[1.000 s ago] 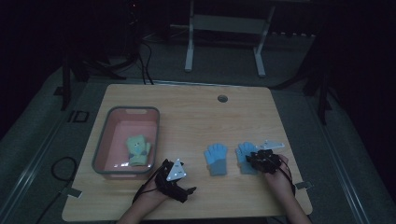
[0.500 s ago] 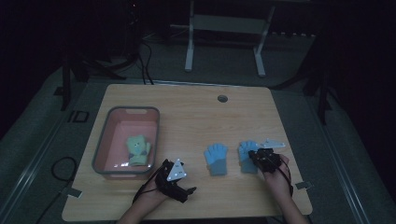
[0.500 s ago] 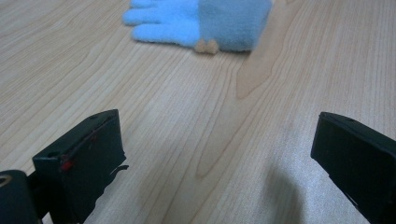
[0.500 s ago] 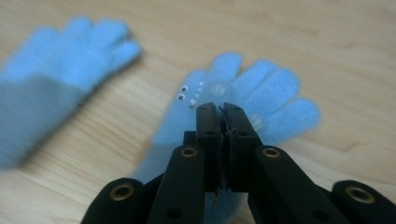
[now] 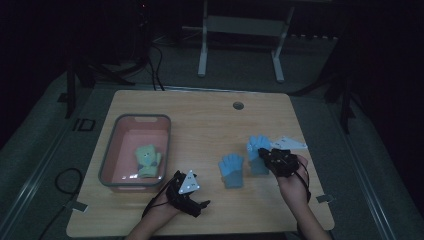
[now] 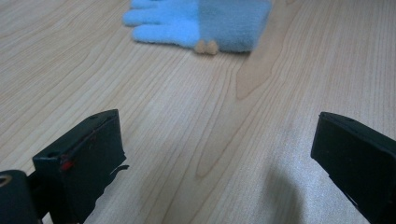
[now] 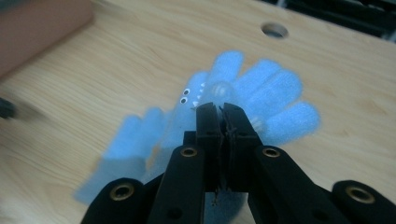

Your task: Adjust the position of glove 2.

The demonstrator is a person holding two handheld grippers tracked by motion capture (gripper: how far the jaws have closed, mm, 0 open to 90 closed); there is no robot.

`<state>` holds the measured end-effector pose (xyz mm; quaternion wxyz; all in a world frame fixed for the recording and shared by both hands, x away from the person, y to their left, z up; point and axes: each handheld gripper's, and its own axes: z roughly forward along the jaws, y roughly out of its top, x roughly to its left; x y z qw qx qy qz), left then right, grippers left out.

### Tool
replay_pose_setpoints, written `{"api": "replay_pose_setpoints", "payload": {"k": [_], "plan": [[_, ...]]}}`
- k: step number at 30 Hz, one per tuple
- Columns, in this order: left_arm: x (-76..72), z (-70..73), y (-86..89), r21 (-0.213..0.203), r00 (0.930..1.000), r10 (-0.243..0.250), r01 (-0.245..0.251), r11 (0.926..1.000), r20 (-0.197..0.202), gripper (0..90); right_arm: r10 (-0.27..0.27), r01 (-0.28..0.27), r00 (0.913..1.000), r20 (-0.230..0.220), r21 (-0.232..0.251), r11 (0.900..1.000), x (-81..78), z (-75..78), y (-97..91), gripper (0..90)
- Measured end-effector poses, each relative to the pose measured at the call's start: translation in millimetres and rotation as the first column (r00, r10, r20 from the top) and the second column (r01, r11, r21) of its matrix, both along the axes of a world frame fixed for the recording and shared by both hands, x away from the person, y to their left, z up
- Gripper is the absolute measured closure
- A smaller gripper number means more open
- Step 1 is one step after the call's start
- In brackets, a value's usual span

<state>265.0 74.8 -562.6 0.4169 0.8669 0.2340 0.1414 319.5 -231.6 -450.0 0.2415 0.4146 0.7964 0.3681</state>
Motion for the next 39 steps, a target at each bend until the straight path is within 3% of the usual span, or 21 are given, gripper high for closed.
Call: {"api": "replay_pose_setpoints", "payload": {"k": [7,8,15,20,27,32,39], "plan": [[0.0,-0.1,0.1,0.0,1.0,-0.002,0.002,1.0,0.0,2.8,0.055,-0.055,0.9984,0.011,0.02,0.9983,-1.3,8.1,22.0,86.3],[0.0,0.0,0.1,0.0,1.0,-0.002,0.002,1.0,0.0,2.8,0.088,-0.088,0.9961,-0.003,0.028,0.9957,-2.1,4.8,35.4,86.3],[-0.5,0.4,0.1,0.001,1.0,-0.005,0.005,1.0,0.002,2.8,0.137,-0.135,0.9895,-0.046,0.033,0.9903,-3.7,-12.6,57.7,86.2],[-0.4,0.5,0.4,0.0,1.0,-0.004,0.004,1.0,0.003,2.8,0.157,-0.153,0.9832,-0.093,0.048,0.9871,-2.1,-26.4,61.1,86.2],[-0.2,0.4,0.3,0.002,1.0,-0.003,0.003,1.0,0.004,2.9,0.15,-0.145,0.9791,-0.137,0.041,0.9885,2.1,-43.3,60.1,86.0],[-0.2,-0.1,0.1,0.001,1.0,-0.004,0.004,1.0,0.002,2.8,0.151,-0.147,0.9714,-0.184,0.033,0.9886,9.4,-56.8,59.6,85.9],[-0.5,-0.1,-0.2,0.004,1.0,-0.004,0.004,1.0,0.002,2.8,0.13,-0.132,0.9706,-0.202,0.007,0.9913,15.1,-70.4,58.1,85.3]]}}
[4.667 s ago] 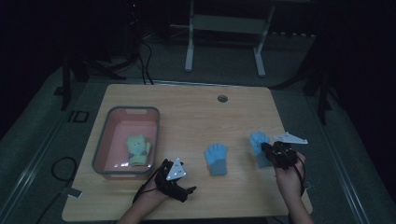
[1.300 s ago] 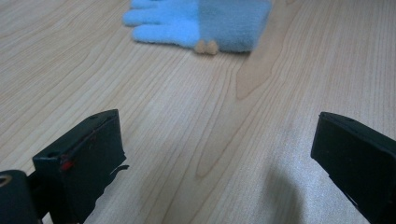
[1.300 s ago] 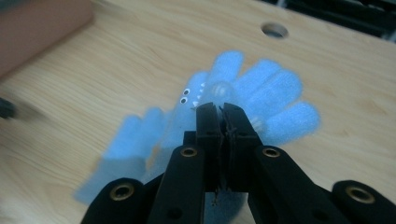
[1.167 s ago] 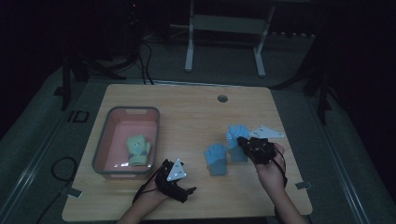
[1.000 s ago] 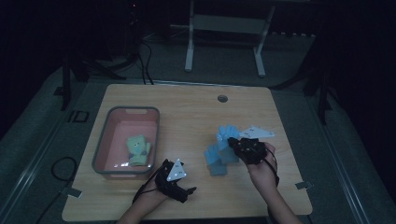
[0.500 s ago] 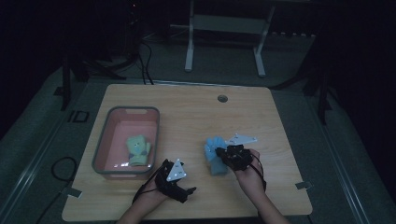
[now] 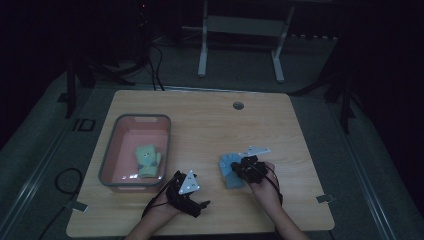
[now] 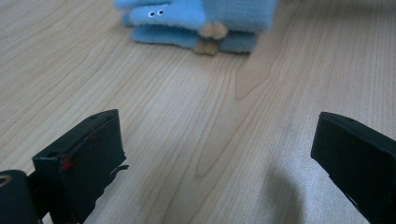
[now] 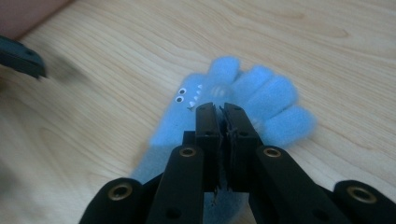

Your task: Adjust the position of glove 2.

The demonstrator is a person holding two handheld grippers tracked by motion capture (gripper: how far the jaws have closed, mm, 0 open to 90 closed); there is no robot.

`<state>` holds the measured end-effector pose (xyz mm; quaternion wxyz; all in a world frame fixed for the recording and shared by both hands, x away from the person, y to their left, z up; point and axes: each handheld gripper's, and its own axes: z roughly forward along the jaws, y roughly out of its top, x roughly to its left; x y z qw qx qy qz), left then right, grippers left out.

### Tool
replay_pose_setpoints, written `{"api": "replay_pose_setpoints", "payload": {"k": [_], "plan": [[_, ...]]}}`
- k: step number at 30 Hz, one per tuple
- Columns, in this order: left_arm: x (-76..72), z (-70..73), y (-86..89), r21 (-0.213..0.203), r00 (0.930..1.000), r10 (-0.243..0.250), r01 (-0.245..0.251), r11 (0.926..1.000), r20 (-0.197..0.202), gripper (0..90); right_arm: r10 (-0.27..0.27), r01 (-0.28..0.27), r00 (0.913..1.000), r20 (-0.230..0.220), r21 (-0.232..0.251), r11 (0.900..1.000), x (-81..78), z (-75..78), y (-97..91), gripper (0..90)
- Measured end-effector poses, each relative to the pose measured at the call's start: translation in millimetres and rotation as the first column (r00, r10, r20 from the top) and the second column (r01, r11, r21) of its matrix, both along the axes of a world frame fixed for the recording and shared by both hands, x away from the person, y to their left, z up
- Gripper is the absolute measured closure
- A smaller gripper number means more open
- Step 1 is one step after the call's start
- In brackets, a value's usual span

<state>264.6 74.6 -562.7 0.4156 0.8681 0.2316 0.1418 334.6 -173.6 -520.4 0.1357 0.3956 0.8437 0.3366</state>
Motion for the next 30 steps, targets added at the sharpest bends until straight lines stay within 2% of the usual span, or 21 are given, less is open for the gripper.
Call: {"api": "replay_pose_setpoints", "payload": {"k": [1,5,7,11,14,16,18,21,23,25,28,30], "plan": [[0.0,0.0,0.0,0.0,1.0,0.0,0.0,1.0,0.0,2.8,0.0,0.0,1.0,-0.008,-0.001,1.0,1.0,-2.1,-0.4,85.2],[-1.2,-1.0,-1.0,0.031,0.9991,0.002,-0.003,0.9995,0.042,2.8,0.004,-0.004,0.9997,-0.023,-0.008,1.0,3.1,-8.0,-0.5,84.2],[-1.1,-1.4,-1.9,0.023,0.9995,-0.002,0.001,0.9997,0.032,2.9,0.004,-0.004,0.9995,-0.033,-0.016,0.9999,4.6,-13.9,-0.8,82.6],[-0.8,-0.7,-2.2,0.014,0.9995,0.0,0.0,0.9999,0.031,2.9,0.0,0.0,0.9994,-0.034,-0.009,1.0,4.4,-15.0,-1.8,78.6],[-1.2,1.1,-0.8,-0.02,0.9987,-0.003,0.004,0.9998,0.05,3.9,0.007,-0.007,0.9998,-0.018,-0.001,1.0,3.0,-10.1,-2.6,69.8],[-1.1,2.8,-0.3,-0.036,0.9988,0.007,-0.005,0.9993,0.049,3.9,0.014,-0.014,0.9999,0.0,-0.006,0.9999,1.8,-5.9,-3.6,64.6],[-1.4,4.1,0.0,-0.056,0.9991,0.011,-0.009,0.9984,0.04,3.9,0.016,-0.016,0.9998,0.013,0.015,0.9998,1.8,-1.7,-6.3,55.7],[-1.8,6.6,-1.8,-0.042,0.9998,0.017,-0.017,0.999,0.012,3.9,0.012,-0.013,0.9995,0.029,0.04,0.9991,3.2,3.5,-11.9,42.5],[-2.0,8.1,-3.2,-0.038,0.9997,0.022,-0.022,0.999,0.003,3.9,0.024,-0.025,0.9996,0.014,0.063,0.9977,4.9,5.3,-15.9,29.1],[-1.1,8.6,-4.0,-0.045,0.9997,0.018,-0.019,0.9988,-0.017,3.9,0.033,-0.034,0.9992,0.024,0.066,0.9972,5.2,6.1,-19.0,23.6],[-0.6,8.9,-4.4,-0.042,0.9995,0.017,-0.019,0.9989,-0.026,3.9,0.035,-0.037,0.9989,0.03,0.076,0.9964,5.2,6.3,-23.2,17.2],[-0.5,8.9,-4.4,-0.044,0.9995,0.019,-0.02,0.9988,-0.026,3.9,0.051,-0.053,0.9982,0.032,0.056,0.997,5.4,5.2,-25.5,13.7]]}}
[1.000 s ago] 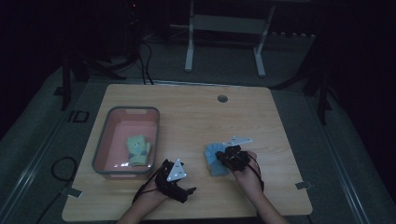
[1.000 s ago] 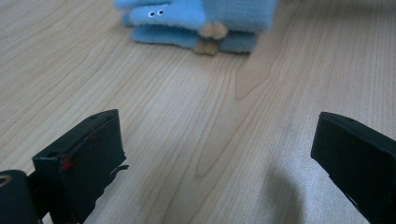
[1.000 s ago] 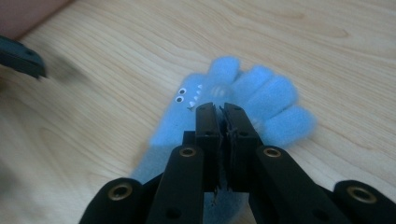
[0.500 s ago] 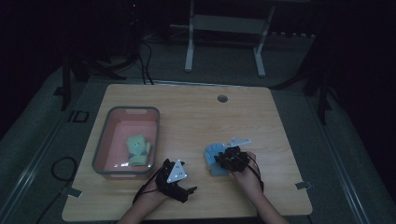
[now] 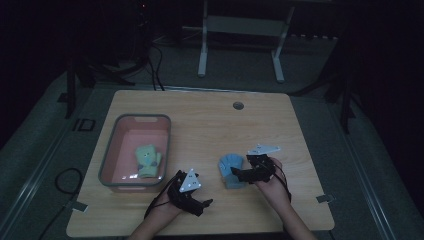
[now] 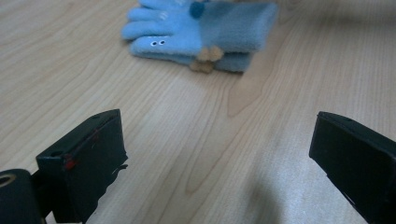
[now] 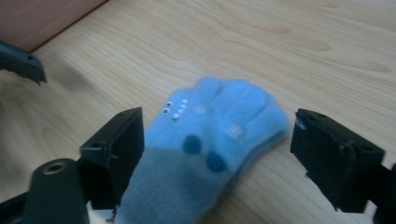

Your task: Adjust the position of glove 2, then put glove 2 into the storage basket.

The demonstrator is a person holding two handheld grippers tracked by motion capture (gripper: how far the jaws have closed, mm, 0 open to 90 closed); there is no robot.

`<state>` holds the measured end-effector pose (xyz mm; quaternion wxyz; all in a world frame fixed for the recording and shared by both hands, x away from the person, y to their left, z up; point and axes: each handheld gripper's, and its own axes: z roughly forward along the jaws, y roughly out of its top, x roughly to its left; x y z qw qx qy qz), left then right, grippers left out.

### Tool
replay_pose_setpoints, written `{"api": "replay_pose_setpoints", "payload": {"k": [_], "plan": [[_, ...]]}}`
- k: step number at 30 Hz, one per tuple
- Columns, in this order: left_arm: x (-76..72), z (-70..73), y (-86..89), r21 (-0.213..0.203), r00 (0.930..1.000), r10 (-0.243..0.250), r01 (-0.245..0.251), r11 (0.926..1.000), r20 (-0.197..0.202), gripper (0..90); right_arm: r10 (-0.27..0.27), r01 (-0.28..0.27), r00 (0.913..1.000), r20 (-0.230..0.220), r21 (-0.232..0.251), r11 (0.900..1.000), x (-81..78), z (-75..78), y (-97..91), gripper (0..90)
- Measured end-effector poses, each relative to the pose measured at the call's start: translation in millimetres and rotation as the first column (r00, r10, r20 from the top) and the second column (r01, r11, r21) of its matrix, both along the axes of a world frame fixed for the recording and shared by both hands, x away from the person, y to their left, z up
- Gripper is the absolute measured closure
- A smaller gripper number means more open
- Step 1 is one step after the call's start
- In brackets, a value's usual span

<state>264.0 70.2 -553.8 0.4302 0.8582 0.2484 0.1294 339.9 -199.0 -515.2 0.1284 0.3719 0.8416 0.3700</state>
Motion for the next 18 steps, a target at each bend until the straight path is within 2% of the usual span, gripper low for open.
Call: {"api": "replay_pose_setpoints", "payload": {"k": [3,6,9,11,12,18], "plan": [[-0.2,0.2,-2.0,-0.004,0.9999,-0.011,0.011,0.9999,-0.008,3.9,0.007,-0.007,1.0,0.005,0.005,1.0,0.2,-1.1,-3.2,15.0],[-1.3,0.6,-6.8,-0.005,0.9993,-0.035,0.035,0.9994,-0.011,3.9,0.018,-0.018,0.9993,0.033,0.01,0.9998,1.2,-0.9,-10.9,13.8],[-1.8,1.6,-8.8,-0.005,0.999,-0.044,0.043,0.999,-0.01,3.9,0.021,-0.021,0.9993,0.031,0.016,0.9996,1.1,0.0,-14.4,13.7],[-2.2,3.5,-10.9,-0.019,0.9981,-0.061,0.061,0.9979,-0.007,4.0,0.023,-0.023,0.9994,0.026,-0.002,0.9997,0.8,0.2,-18.7,13.7],[-2.0,4.2,-12.0,-0.026,0.9975,-0.07,0.07,0.9972,-0.009,4.4,0.03,-0.03,0.9993,0.02,0.005,0.9995,0.8,0.0,-19.9,13.7],[-1.0,10.2,-22.4,-0.005,0.9944,-0.105,0.105,0.9944,0.014,4.7,0.023,-0.022,0.9992,-0.032,0.045,0.9987,2.4,0.6,-25.0,13.4]]}}
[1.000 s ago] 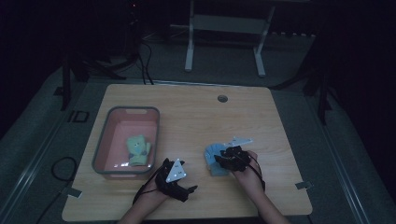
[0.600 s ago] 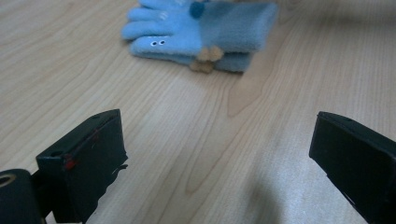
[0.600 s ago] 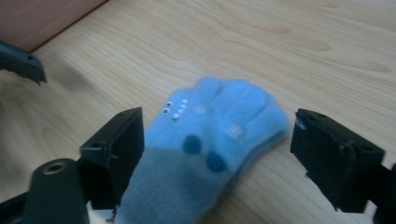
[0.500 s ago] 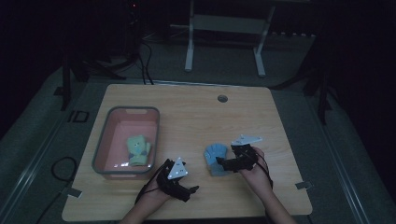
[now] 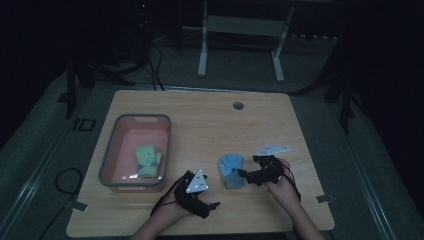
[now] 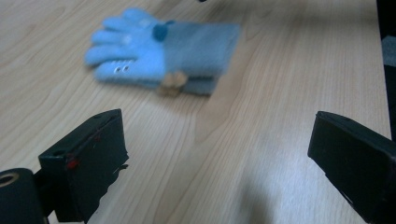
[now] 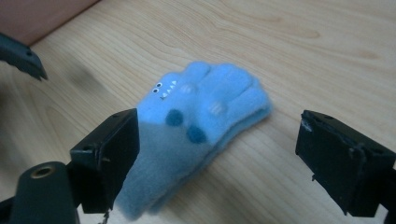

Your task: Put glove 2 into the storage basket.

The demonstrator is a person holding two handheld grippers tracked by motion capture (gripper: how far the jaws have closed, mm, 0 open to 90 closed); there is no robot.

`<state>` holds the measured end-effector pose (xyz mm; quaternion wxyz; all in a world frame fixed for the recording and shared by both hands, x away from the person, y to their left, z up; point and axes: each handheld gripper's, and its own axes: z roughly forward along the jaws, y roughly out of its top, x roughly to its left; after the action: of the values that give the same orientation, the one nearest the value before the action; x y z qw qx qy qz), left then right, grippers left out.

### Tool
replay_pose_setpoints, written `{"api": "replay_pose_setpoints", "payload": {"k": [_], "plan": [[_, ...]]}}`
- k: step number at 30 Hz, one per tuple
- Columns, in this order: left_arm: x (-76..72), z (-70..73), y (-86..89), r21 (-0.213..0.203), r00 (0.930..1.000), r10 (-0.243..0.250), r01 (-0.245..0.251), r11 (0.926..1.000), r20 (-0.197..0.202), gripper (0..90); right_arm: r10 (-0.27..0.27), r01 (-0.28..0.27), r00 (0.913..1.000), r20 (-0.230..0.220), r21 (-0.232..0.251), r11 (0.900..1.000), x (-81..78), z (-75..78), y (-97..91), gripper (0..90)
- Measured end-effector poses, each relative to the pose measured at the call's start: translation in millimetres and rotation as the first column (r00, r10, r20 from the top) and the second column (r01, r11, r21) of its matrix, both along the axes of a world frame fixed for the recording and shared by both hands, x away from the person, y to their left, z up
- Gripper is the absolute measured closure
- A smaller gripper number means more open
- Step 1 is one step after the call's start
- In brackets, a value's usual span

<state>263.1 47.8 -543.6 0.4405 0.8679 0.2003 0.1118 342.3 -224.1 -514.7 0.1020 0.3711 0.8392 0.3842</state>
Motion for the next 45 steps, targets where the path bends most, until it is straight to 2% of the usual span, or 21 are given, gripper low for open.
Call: {"api": "replay_pose_setpoints", "payload": {"k": [1,2,6,9,11,13,15,16,18,20,23,24,26,28,32,33,36,40,42,43,45], "plan": [[0.5,1.2,-2.7,0.003,1.0,-0.007,0.007,1.0,0.002,4.7,-0.022,0.022,0.9998,0.0,0.014,0.9997,1.7,1.0,-0.3,13.3],[1.8,3.2,-7.6,0.003,0.9996,-0.024,0.024,0.9997,0.012,5.3,-0.011,0.011,0.9998,-0.016,0.026,0.9996,3.4,2.0,-1.3,13.0],[5.6,4.7,-15.9,0.004,0.9988,-0.045,0.045,0.999,0.018,6.1,0.002,-0.002,0.9999,-0.013,0.04,0.9992,5.4,4.4,-2.3,12.7],[10.1,5.5,-24.7,0.02,0.9969,-0.075,0.074,0.9971,0.027,7.3,0.017,-0.017,0.9998,-0.005,0.047,0.9987,10.9,6.2,-2.6,15.6],[11.9,5.2,-28.1,0.017,0.9949,-0.096,0.095,0.9953,0.032,14.6,0.019,-0.02,0.9998,0.009,0.041,0.999,13.9,6.1,-2.5,18.2],[14.2,5.2,-32.1,0.022,0.9936,-0.108,0.107,0.994,0.033,14.7,0.012,-0.012,0.9999,0.004,0.051,0.9986,17.5,5.8,-2.3,19.9],[15.3,5.7,-33.8,0.031,0.9923,-0.117,0.116,0.9928,0.04,14.8,0.011,-0.011,0.9999,0.006,0.049,0.9987,21.9,5.7,-1.4,25.5],[17.1,7.5,-36.9,0.026,0.9897,-0.132,0.131,0.9911,0.056,14.9,0.015,-0.016,0.9999,0.007,0.052,0.9985,24.6,5.7,-0.8,25.7],[19.5,10.1,-40.0,0.026,0.9863,-0.152,0.151,0.9882,0.064,15.5,0.019,-0.019,0.9998,0.002,0.057,0.9982,28.4,6.0,0.8,30.4],[20.6,10.9,-41.9,0.033,0.9845,-0.159,0.157,0.987,0.072,15.6,0.013,-0.013,0.9999,0.003,0.055,0.9984,30.7,6.2,1.5,30.6],[26.8,12.1,-50.7,0.069,0.978,-0.188,0.182,0.9809,0.09,16.2,0.019,-0.018,0.9998,-0.011,0.057,0.9982,38.6,5.6,6.4,32.1],[26.8,12.1,-50.7,0.069,0.978,-0.188,0.182,0.9809,0.09,17.1,0.019,-0.018,0.9998,-0.011,0.057,0.9982,38.6,5.6,6.4,32.1],[32.2,10.1,-57.8,0.105,0.9717,-0.222,0.213,0.9715,0.082,19.6,0.02,-0.018,0.9992,-0.035,0.039,0.9991,42.5,3.1,10.7,42.0],[34.3,8.1,-62.8,0.127,0.967,-0.238,0.226,0.9659,0.091,22.0,0.005,-0.004,0.9992,-0.04,0.02,0.9998,44.2,-0.1,13.1,41.0],[39.0,6.0,-71.2,0.134,0.9639,-0.243,0.228,0.9643,0.108,24.2,0.003,-0.002,0.9983,-0.059,0.018,0.9998,48.5,-7.1,16.5,38.6],[39.9,5.3,-72.2,0.134,0.9631,-0.246,0.232,0.9636,0.108,27.2,0.003,-0.002,0.9979,-0.065,0.015,0.9999,49.6,-9.3,17.5,37.1],[42.7,1.2,-74.7,0.167,0.9573,-0.259,0.237,0.9572,0.128,32.4,0.004,-0.004,0.9971,-0.076,0.009,0.9999,51.4,-14.8,19.8,34.8],[42.8,-6.6,-74.8,0.211,0.9556,-0.256,0.222,0.9519,0.147,34.8,0.017,-0.018,0.9958,-0.09,-0.018,0.9997,52.6,-25.0,24.0,32.6],[43.1,-7.8,-74.4,0.23,0.9539,-0.258,0.22,0.9479,0.153,37.8,0.015,-0.018,0.9958,-0.09,-0.028,0.9994,52.8,-27.1,24.7,32.1],[42.2,-12.0,-74.2,0.253,0.9523,-0.256,0.21,0.9443,0.166,39.3,0.015,-0.019,0.9955,-0.094,-0.04,0.999,53.0,-30.4,25.4,31.2],[41.9,-12.6,-73.9,0.255,0.951,-0.255,0.207,0.9447,0.175,42.9,0.013,-0.017,0.9954,-0.095,-0.048,0.9987,52.7,-32.3,26.0,30.0]]}}
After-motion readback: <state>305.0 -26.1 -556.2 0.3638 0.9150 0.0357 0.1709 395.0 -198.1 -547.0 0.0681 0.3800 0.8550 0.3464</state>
